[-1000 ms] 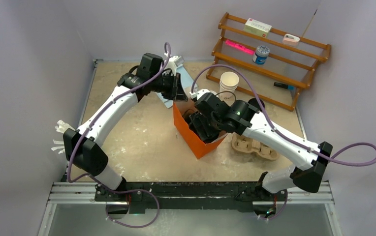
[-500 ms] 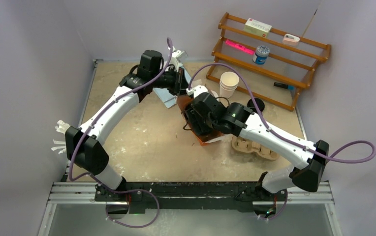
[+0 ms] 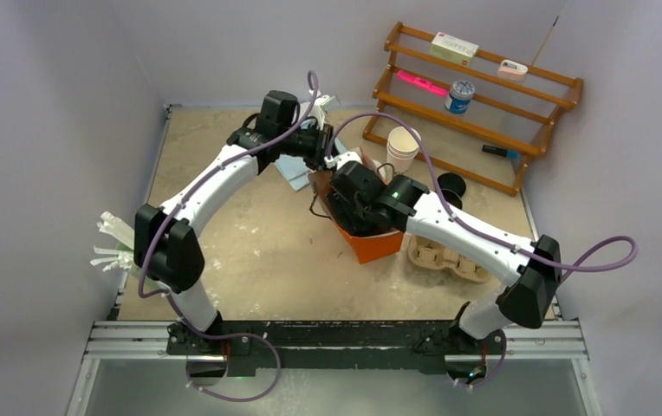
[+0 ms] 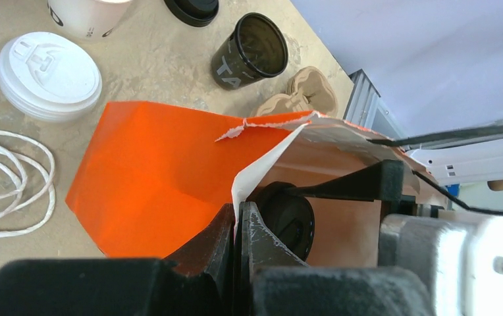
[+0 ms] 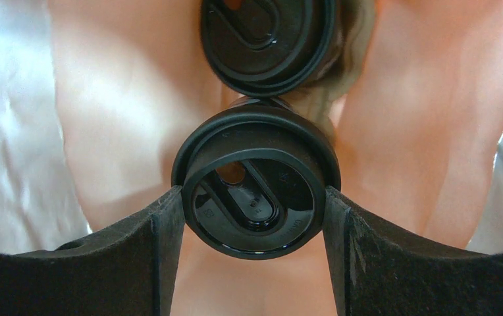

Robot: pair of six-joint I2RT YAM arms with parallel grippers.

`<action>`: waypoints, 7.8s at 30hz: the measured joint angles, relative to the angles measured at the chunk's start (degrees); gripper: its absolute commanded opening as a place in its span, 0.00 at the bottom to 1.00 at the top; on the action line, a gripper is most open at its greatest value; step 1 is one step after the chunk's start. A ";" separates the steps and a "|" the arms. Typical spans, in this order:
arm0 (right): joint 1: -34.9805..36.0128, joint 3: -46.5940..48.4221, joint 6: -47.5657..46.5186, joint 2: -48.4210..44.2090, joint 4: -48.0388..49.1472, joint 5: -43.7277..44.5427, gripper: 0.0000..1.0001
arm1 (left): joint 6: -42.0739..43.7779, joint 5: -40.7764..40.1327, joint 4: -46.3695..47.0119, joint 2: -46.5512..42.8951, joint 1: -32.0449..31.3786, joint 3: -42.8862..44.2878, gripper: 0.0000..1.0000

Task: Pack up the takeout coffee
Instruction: Place the coffee cup on the cup tray.

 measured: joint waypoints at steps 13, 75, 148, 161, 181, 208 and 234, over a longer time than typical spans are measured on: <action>-1.42 0.44 -0.07 -0.17 -5.42 -1.75 0.00 | -0.55 1.11 -9.84 2.19 -0.02 6.45 0.00; -1.55 -9.60 -0.37 1.79 -2.01 -13.46 0.00 | 1.22 -3.56 -17.68 -1.95 -0.11 1.75 0.00; -6.29 5.31 0.07 6.62 -12.55 -14.62 0.99 | 6.97 -14.73 -14.38 -3.69 -2.16 4.44 0.00; -6.29 8.26 -0.96 3.82 -11.72 -15.34 0.99 | 6.95 -13.73 -14.62 -3.69 -2.16 5.09 0.00; -8.09 7.85 -2.51 7.15 -4.52 -14.14 0.51 | 6.62 -12.35 -14.51 -3.56 -1.66 4.74 0.00; -8.41 7.74 -3.17 14.47 1.01 -7.65 0.10 | 5.81 -15.58 -14.08 -1.05 0.94 4.61 0.00; -8.24 14.67 -0.35 2.82 0.42 -17.94 0.03 | 0.20 -9.18 -23.56 -10.36 -2.25 -2.58 0.00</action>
